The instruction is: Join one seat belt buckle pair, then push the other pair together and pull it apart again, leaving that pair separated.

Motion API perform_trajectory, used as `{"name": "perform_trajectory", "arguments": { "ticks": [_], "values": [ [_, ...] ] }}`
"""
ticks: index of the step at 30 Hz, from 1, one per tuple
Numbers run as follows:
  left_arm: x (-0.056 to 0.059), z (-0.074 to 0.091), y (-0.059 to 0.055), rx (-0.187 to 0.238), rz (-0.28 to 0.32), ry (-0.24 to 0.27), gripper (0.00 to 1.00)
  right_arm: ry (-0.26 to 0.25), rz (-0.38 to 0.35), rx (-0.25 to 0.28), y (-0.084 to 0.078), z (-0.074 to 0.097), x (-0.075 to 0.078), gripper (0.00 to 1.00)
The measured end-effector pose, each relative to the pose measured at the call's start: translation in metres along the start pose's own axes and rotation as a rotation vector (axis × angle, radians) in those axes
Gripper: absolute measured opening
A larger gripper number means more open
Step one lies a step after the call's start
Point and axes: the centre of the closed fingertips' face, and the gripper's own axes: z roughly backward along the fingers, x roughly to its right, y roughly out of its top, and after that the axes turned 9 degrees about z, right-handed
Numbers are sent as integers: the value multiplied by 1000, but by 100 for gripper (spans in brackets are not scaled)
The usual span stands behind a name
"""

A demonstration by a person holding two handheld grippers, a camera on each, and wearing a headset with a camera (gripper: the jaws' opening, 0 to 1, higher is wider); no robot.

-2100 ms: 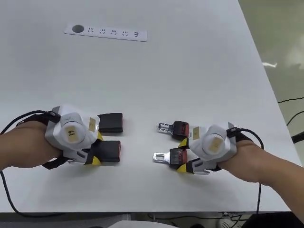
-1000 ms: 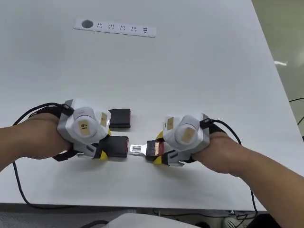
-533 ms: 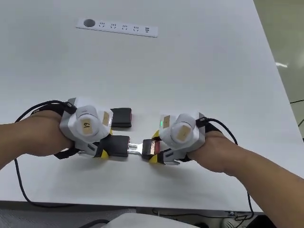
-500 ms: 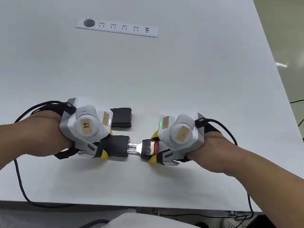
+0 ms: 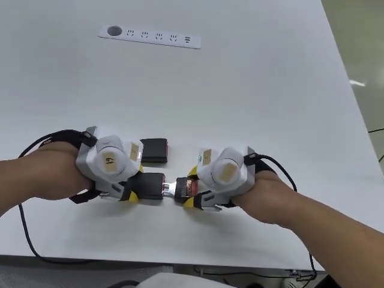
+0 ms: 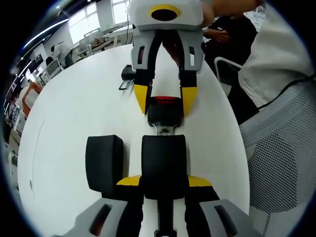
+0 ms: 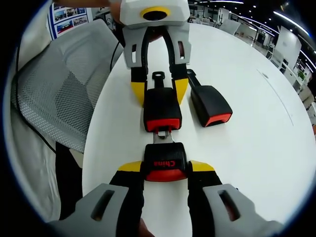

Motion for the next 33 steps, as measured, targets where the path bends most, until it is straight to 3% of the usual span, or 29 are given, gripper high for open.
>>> {"name": "perform_trajectory", "arguments": {
  "ticks": [6,15,17,19,27,28,29,32,33],
  "values": [
    [0,1,0,25,-4,-13,32,0,7,-3,4,-1,-1,32],
    [0,1,-1,23,-5,-12,32,-3,-8,3,3,-4,1,31],
    [-1,0,-1,25,-3,-11,32,-3,-23,31,9,-6,0,31],
    [-1,0,-2,23,-4,-10,32,-9,13,5,12,-10,-1,31],
    [-1,1,-1,32,-2,-12,31,-9,-8,20,15,-11,1,31],
    [-2,1,-2,34,2,-6,31,-29,-23,62,24,-13,7,31],
    [-1,1,-2,38,3,-6,31,-14,4,11,17,-6,4,31],
    [-1,1,-2,43,5,-6,31,-14,-2,21,19,-5,1,31],
    [0,0,-2,39,2,-6,31,-22,-12,19,13,-12,4,31]
  ]
}}
